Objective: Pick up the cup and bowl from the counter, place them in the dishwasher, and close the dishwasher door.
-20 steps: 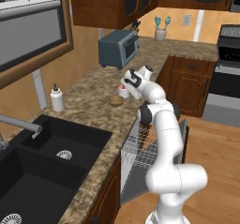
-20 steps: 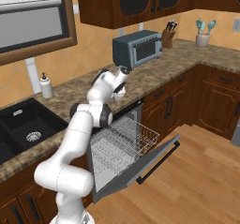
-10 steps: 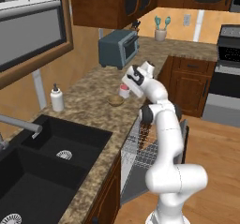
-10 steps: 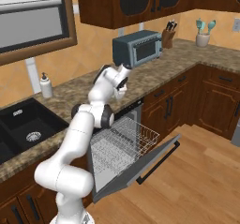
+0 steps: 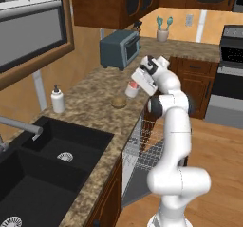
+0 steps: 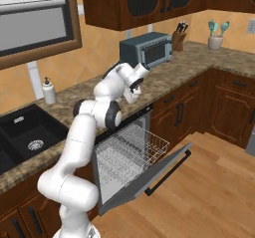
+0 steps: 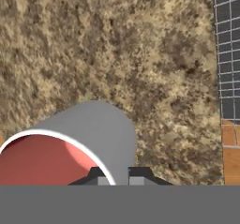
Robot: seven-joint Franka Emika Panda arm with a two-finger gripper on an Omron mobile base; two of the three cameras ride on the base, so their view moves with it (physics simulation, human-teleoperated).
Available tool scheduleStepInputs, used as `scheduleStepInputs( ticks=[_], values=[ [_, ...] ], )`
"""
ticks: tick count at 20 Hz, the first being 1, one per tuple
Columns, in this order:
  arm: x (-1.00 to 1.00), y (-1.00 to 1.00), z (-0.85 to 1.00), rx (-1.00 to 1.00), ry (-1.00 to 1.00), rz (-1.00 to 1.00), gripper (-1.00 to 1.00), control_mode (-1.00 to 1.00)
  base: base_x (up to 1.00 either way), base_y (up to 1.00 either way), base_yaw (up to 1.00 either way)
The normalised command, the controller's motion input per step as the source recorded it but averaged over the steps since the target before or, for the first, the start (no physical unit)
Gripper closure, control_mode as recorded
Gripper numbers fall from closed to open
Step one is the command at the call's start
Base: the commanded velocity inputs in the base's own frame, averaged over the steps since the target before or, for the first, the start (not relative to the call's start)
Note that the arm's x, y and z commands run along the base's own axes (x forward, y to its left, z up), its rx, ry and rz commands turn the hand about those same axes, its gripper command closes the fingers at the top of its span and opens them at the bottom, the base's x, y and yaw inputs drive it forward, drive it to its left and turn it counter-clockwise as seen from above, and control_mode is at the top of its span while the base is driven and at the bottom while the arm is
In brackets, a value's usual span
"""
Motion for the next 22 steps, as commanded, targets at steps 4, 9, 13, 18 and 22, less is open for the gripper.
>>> scheduleStepInputs(
  ticks=[4,9,13,18,22],
  values=[
    [-1.0,-0.38,-0.26,0.04,-0.1,0.0,1.0,-1.0,0.0,0.0,0.0],
    [-1.0,-0.42,-0.3,0.0,-0.06,0.01,1.0,-1.0,0.0,0.0,0.0],
    [-1.0,-0.41,-0.07,0.0,-0.08,0.01,1.0,-1.0,0.0,0.0,0.0],
    [-0.88,-0.4,-0.68,0.0,0.05,0.0,1.0,-1.0,0.0,0.0,0.0],
    [-0.31,-0.21,-1.0,-0.02,0.13,0.01,1.0,-1.0,0.0,0.0,0.0]
  ],
)
